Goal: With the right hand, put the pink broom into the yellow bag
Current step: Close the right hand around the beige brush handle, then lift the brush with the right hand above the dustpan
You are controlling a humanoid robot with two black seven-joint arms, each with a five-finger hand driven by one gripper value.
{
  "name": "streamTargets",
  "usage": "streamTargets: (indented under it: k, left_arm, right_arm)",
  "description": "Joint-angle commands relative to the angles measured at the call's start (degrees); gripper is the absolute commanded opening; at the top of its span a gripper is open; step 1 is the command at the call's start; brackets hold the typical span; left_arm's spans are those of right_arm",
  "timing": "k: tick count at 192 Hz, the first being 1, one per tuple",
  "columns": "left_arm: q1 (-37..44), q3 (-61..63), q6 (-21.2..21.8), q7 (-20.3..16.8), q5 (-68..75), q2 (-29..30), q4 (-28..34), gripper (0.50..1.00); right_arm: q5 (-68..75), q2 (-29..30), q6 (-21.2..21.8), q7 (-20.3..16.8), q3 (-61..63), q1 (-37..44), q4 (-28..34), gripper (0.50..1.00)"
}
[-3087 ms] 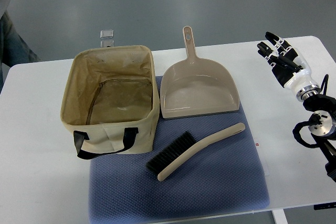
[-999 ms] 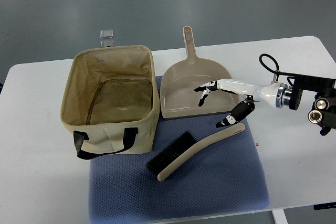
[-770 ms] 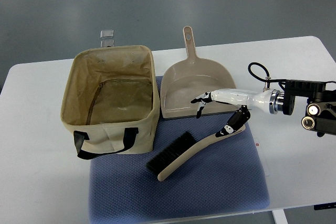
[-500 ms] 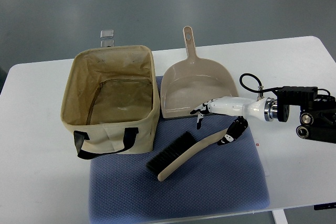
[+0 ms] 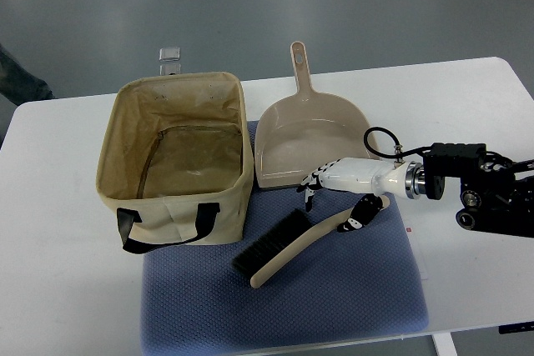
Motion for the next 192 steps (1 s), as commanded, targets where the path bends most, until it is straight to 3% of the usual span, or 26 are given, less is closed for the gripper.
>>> streamTargets:
  k: [1,80,111,133,167,192]
  left_arm:
    - [0.0,0.0,0.02,0.01,0.0,0.0,0.0,1.0]
    - [0.0,0.0,0.02,0.01,0.0,0.0,0.0,1.0]
    - [0.0,0.0,0.02,0.01,0.0,0.0,0.0,1.0]
    - [0.0,0.0,0.02,0.01,0.0,0.0,0.0,1.0]
    - [0.0,0.0,0.02,0.01,0.0,0.0,0.0,1.0]
    - [0.0,0.0,0.02,0.01,0.0,0.0,0.0,1.0]
  right_arm:
    - [-0.83,0.15,-0.11,-0.04,0.0,-0.28,-0.57,0.834]
    - [-2.42,-0.11,-0.02,0.04,-0.8,-0.63,-0.83,0.797]
    - [-2.5,-0.47,-0.02,0.04,-0.97,-0.72,-0.83,0.689]
    - [-2.5,-0.64,-0.02,0.04,-0.97,-0.72,-0.83,0.65]
    - [-2.5,-1.08,-0.02,0.04,-0.97,-0.63,-1.01,0.5]
    - [-2.5,-1.52,-0.28,0.04,-0.8,-0.63,-1.1,0.5]
